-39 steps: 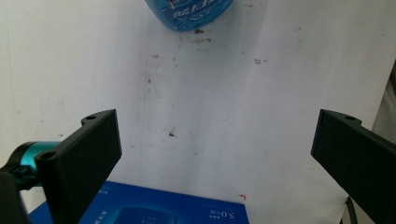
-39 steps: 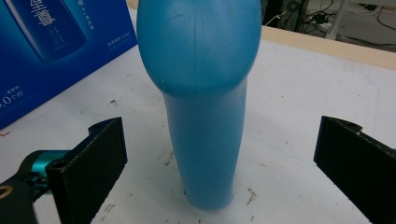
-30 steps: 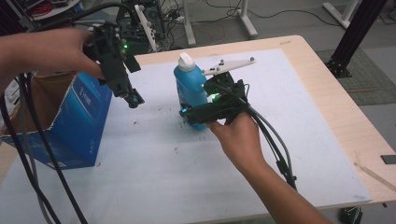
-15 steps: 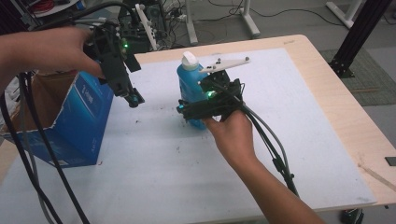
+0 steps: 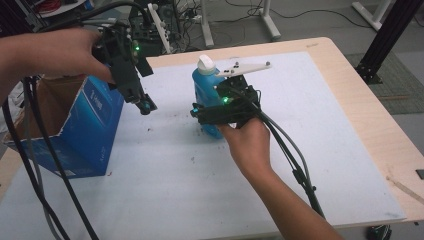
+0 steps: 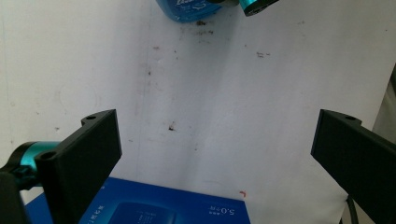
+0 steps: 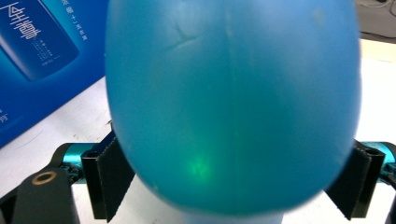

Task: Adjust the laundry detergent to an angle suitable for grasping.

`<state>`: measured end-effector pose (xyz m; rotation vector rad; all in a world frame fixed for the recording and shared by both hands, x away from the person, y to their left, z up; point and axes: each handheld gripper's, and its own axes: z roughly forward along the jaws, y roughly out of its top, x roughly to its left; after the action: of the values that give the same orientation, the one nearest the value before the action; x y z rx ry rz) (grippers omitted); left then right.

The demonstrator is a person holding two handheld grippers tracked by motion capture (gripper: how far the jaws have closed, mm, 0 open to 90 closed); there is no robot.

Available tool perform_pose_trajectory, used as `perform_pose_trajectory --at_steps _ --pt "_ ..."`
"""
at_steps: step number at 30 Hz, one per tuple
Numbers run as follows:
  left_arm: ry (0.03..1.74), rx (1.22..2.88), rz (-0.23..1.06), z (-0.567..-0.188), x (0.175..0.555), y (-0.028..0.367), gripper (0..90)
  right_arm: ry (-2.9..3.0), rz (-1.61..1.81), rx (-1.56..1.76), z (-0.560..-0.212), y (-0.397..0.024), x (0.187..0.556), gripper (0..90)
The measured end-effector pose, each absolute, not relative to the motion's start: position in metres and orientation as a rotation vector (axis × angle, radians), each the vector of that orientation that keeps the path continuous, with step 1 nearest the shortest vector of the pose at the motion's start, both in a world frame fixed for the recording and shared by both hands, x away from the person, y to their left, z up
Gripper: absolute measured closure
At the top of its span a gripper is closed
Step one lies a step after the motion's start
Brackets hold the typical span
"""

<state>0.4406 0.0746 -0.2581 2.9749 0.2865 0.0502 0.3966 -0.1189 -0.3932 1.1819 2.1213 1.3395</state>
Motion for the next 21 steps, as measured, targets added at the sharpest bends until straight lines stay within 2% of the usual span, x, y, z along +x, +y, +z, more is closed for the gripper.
perform_pose_trajectory --at_steps 8,10,15,21 --pt "0.291 2.977 0.045 -0.2592 0.4405 0.0758 1.7 2.12 1.325 1.206 -0.3967 -0.1185 0.4005 17.2" --pt "0.292 2.977 0.043 -0.2596 0.4407 0.0761 1.7 2.133 1.339 1.195 -0.3968 -0.1186 0.4005 24.5" --pt "0.296 2.975 0.041 -0.2606 0.4409 0.0767 1.6 2.131 1.337 1.195 -0.3971 -0.1177 0.4007 25.3" --pt "0.296 2.974 0.042 -0.2611 0.4415 0.0776 1.7 2.126 1.338 1.19 -0.397 -0.118 0.4017 31.1"
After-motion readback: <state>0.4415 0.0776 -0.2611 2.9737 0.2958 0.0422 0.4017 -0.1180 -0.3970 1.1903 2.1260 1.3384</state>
